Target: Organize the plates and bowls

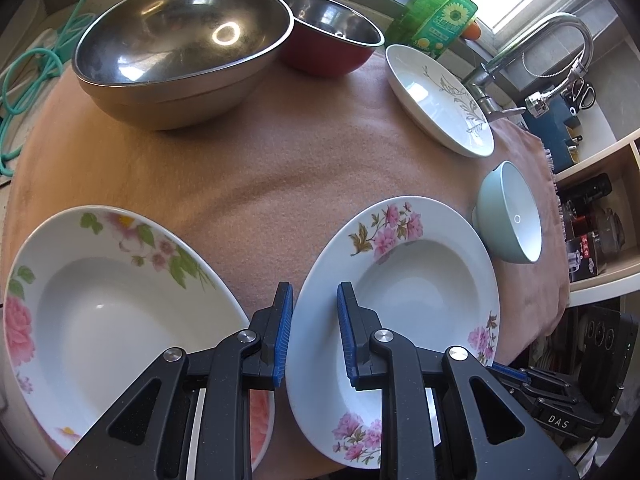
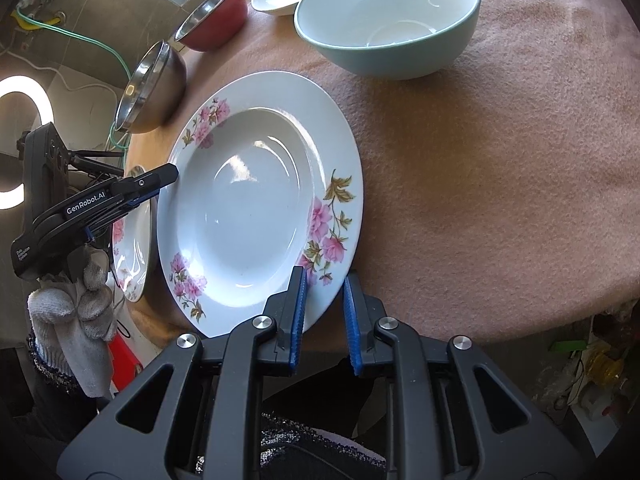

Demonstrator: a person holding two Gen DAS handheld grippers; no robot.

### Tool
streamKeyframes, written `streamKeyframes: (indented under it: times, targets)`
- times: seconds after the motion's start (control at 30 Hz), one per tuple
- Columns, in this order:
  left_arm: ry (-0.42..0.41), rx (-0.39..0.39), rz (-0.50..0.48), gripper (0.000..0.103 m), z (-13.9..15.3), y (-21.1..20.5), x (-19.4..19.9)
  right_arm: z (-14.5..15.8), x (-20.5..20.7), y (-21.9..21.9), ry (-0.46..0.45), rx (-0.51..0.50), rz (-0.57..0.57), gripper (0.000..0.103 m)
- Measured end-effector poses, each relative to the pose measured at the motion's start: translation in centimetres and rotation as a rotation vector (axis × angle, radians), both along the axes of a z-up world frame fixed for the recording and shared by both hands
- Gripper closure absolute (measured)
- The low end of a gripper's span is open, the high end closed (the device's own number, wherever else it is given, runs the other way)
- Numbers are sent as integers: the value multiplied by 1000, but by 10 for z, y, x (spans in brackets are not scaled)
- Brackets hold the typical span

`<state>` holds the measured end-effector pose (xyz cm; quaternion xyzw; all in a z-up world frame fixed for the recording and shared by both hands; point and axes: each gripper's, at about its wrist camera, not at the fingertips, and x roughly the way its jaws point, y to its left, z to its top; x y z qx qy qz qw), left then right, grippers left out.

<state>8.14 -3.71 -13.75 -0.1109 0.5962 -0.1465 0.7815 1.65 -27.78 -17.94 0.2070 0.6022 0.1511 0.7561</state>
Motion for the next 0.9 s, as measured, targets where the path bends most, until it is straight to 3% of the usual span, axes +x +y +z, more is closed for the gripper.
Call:
streamKeyframes:
  times: [0.57, 0.73, 0.83, 0.9]
  targets:
    - [1, -8, 12, 83, 0, 1, 1, 3, 0, 1, -5, -15, 10, 79]
    - [-23, -18, 20, 83, 7, 4, 0, 16, -2, -4, -48, -45, -2, 78]
    - [-50, -20, 26, 83, 15, 5, 0, 28, -3, -8, -94, -71, -9, 64]
    - [-67, -20, 30, 83, 21, 4, 0, 37, -4, -10, -133, -86, -13, 46]
